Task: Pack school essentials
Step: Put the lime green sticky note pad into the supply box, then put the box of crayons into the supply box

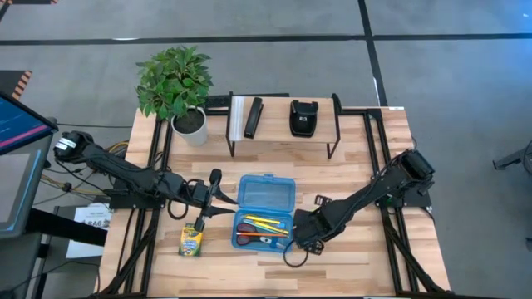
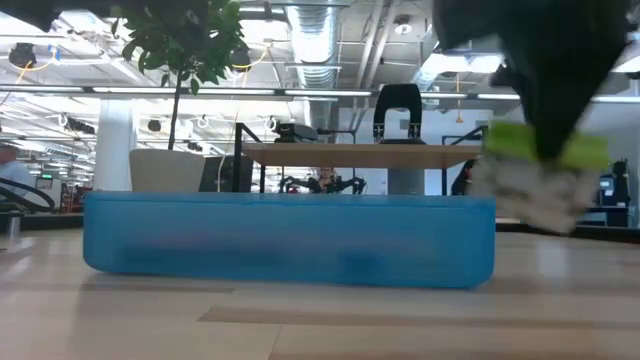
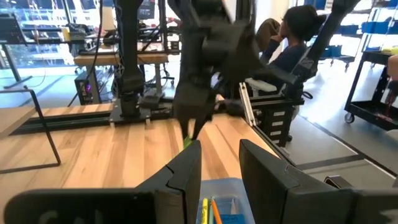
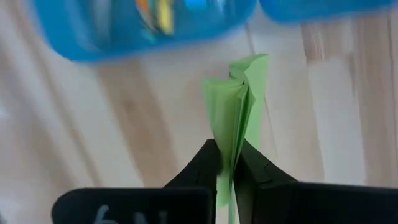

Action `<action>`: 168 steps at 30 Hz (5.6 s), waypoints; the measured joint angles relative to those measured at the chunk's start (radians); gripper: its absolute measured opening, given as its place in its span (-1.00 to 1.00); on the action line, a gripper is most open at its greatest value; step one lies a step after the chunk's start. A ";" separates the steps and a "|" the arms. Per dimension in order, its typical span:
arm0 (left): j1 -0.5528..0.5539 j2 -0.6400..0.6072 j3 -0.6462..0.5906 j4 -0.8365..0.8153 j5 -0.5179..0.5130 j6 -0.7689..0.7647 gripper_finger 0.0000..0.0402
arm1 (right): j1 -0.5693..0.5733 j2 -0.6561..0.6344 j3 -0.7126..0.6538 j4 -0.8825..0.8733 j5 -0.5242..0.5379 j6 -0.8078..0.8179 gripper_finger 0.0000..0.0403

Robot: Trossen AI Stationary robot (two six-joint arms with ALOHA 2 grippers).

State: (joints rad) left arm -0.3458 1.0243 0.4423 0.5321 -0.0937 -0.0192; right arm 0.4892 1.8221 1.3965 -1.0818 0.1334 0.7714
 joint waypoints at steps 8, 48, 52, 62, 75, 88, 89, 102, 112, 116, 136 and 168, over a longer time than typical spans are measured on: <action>-0.002 -0.033 0.000 -0.038 0.000 -0.026 -0.52 | -0.013 -0.002 0.124 0.220 0.074 -0.103 -0.82; -0.144 -0.257 0.041 -0.672 -0.150 -0.368 -0.64 | -0.104 0.172 0.211 0.418 -0.063 -0.353 0.24; -0.259 -0.282 0.040 -0.863 -0.266 -0.536 -0.74 | -0.109 0.172 0.211 0.515 -0.058 -0.421 0.24; -0.463 -0.272 0.040 -1.119 -0.218 -0.852 -0.93 | -0.144 0.172 0.212 0.663 -0.057 -0.511 0.24; -0.533 -0.194 0.008 -1.314 -0.017 -1.269 -1.00 | -0.150 0.172 0.212 0.681 -0.056 -0.559 0.24; -0.601 0.080 -0.044 -0.961 0.080 -1.264 -1.00 | -0.152 0.178 0.212 0.752 -0.056 -0.563 0.24; -0.600 0.097 -0.044 -0.933 0.079 -1.245 -1.00 | -0.152 0.178 0.212 0.768 -0.056 -0.563 0.23; -0.480 0.188 -0.044 -0.828 0.075 -1.019 -1.00 | -0.205 0.386 0.340 0.938 -0.081 -0.640 0.23; -0.407 0.192 -0.044 -0.786 0.032 -0.913 -1.00 | -0.244 0.564 0.586 0.796 -0.104 -0.660 0.05; -0.401 0.192 -0.044 -0.783 0.023 -0.903 -1.00 | -0.250 0.589 0.610 0.797 -0.114 -0.656 0.00; -0.391 0.192 -0.044 -0.728 -0.027 -0.857 -1.00 | -0.233 0.632 0.613 0.681 -0.112 -0.623 -0.09; -0.391 0.192 -0.044 -0.701 0.009 -0.884 -1.00 | -0.206 0.570 0.609 0.622 -0.106 -0.555 -0.18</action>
State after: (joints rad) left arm -0.7368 1.2160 0.3981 -0.1693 -0.0849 -0.9031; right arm 0.2834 2.3917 2.0056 -0.4594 0.0276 0.2169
